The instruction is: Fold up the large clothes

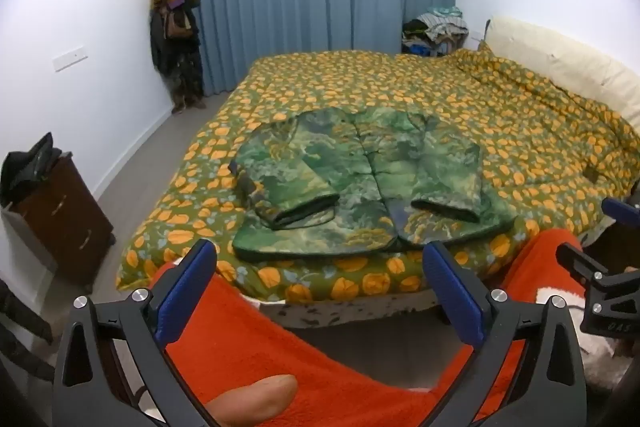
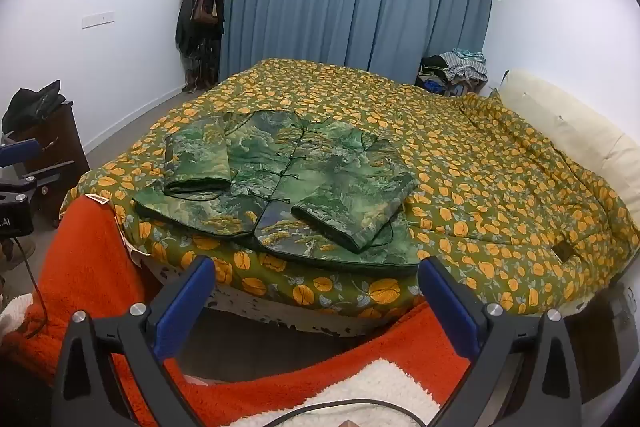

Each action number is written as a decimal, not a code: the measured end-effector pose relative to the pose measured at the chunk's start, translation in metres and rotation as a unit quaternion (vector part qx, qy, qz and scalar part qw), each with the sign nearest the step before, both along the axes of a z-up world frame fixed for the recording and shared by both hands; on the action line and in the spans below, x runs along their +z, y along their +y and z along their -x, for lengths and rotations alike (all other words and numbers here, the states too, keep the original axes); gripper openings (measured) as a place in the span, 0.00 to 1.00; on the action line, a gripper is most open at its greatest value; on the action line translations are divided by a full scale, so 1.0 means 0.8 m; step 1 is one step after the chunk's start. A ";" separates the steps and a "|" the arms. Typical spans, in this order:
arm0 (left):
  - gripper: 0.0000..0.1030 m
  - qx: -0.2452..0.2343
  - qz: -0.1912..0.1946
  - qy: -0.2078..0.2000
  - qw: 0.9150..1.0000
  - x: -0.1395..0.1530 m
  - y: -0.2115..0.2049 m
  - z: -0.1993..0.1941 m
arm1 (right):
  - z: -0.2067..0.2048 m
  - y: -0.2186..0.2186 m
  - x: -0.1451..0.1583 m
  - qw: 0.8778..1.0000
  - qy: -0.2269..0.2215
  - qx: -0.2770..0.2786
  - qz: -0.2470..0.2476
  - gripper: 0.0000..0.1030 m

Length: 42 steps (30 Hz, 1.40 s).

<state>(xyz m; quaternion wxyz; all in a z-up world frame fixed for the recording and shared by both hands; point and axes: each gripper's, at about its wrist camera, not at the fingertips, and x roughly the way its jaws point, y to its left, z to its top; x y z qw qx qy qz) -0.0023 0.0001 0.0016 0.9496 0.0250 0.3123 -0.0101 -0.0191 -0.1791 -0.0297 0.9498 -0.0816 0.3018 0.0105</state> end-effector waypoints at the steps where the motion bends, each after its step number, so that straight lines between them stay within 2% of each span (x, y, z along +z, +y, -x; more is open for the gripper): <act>1: 0.99 -0.001 0.004 -0.001 1.000 0.001 0.002 0.002 | 0.000 0.000 0.000 1.000 0.001 0.000 0.001 1.00; 12: 0.99 -0.009 0.006 0.011 1.000 -0.007 0.000 -0.004 | -0.004 0.003 -0.004 1.000 0.002 0.004 0.008 1.00; 17: 0.99 -0.014 0.003 0.003 1.000 -0.002 -0.003 0.001 | 0.004 0.012 0.002 0.999 -0.017 0.022 0.018 1.00; 42: 0.99 -0.031 -0.009 0.018 0.999 -0.012 -0.011 -0.002 | -0.002 0.012 -0.006 1.000 -0.001 0.005 0.021 1.00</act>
